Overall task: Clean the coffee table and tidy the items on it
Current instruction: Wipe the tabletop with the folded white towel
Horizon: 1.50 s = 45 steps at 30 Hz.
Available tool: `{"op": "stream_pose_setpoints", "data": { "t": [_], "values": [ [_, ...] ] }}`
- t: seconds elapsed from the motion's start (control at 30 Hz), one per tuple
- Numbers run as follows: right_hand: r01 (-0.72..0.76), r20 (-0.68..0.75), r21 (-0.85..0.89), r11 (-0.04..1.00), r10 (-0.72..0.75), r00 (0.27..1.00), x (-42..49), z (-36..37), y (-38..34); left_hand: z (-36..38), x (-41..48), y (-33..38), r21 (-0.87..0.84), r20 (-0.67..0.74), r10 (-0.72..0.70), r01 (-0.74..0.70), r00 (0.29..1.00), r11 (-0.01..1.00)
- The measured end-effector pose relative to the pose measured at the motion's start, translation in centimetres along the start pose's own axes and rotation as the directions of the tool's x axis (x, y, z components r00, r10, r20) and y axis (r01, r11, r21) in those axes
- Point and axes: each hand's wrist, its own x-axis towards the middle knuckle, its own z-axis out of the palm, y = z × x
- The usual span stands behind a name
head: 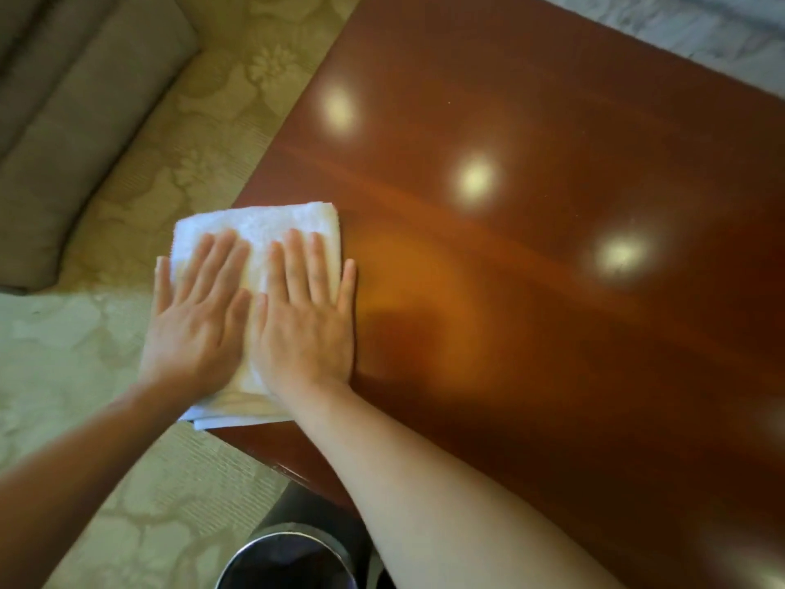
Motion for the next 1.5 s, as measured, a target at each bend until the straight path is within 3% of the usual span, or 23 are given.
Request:
{"op": "stream_pose_setpoints", "data": {
  "t": [0.3, 0.63, 1.1, 1.3, 1.5],
  "values": [
    [0.058, 0.036, 0.040, 0.998, -0.059, 0.998, -6.3, -1.0, 4.4, 1.1, -4.5, 4.8, -0.018, 0.004, -0.029, 0.029, 1.000, 0.999],
    [0.005, 0.027, 0.024, 1.000, -0.005, 1.000, -14.6, -6.7, 19.5, 4.3, -7.7, 22.5, 0.018, 0.057, 0.005, -0.006, 0.998, 1.000],
    [-0.328, -0.138, -0.026, 0.944, 0.322, 0.937, -30.4, -16.7, 46.4, 10.4, -9.4, 54.9, -0.001, 0.140, 0.322, -0.325, 0.936, 0.946],
    [-0.469, -0.174, -0.077, 0.880, 0.451, 0.875, -40.4, -19.7, 56.5, 13.3, -13.8, 68.2, -0.028, 0.163, 0.472, -0.474, 0.866, 0.880],
    [-0.627, -0.182, -0.215, 0.749, 0.600, 0.779, -52.3, -21.8, 65.4, 15.0, -20.4, 81.2, -0.154, 0.264, 0.580, -0.560, 0.771, 0.814]
  ]
}}
